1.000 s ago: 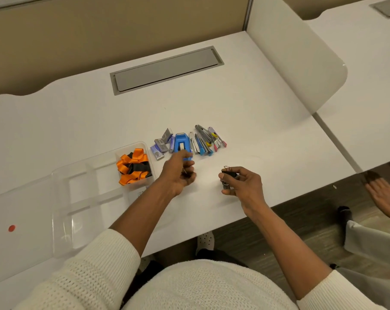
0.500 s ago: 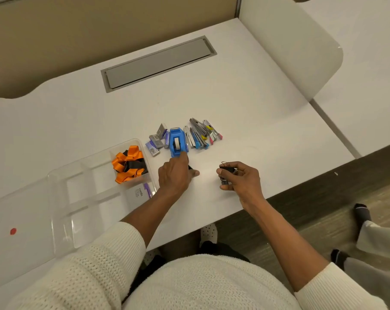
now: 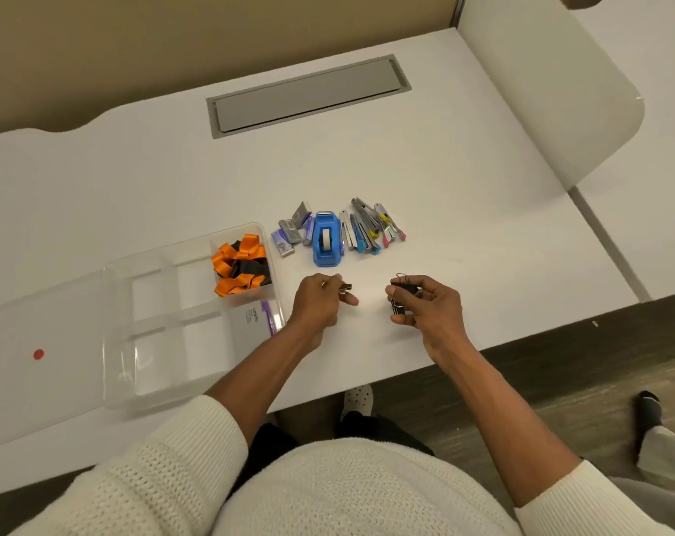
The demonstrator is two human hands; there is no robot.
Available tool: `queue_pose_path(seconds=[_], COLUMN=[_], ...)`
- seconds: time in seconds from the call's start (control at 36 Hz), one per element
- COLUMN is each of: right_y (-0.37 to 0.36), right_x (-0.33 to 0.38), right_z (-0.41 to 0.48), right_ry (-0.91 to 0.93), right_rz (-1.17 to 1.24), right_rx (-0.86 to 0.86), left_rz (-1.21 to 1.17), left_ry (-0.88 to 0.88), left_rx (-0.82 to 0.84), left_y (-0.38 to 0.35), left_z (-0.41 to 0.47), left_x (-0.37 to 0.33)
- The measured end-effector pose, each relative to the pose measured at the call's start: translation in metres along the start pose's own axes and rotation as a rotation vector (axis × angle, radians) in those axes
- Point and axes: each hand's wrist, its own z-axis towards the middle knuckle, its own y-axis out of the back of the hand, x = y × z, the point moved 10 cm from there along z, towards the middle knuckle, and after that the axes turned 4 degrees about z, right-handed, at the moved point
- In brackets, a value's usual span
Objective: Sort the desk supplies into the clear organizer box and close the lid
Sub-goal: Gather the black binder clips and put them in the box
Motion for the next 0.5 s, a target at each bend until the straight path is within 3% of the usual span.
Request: queue_pose_path(seconds=[0.17, 0.31, 0.36, 0.44, 0.5], right_y=[-0.018, -0.033, -0.039, -0.053, -0.067], right_x=[0.003, 0.005, 0.01, 0.03, 0.053], right_z=[-0.001, -0.003, -0.004, -0.008, -0.011], right_ry=[-0.006, -0.022, -0.02, 0.033, 0.097], right_rz=[-0.072, -0.098, -0.099, -0.118, -0.145], right_rx=[0.043, 0.064, 0.067, 0.078, 0.094], left_rz=[-0.672, -0.775, -0.676, -0.136, 0.05], left_ry=[0.115, 0.086, 0.052, -0.013, -0.006], left_rx=[0.206, 0.305, 0.283, 0.126, 0.098], left_y=[-0.011, 0.012, 0.026, 0.047, 0.049], left_z=[-0.026, -0.042, -0.044, -0.043, -0.045], left_x=[-0.007, -0.017, -0.02, -0.016, -0.007])
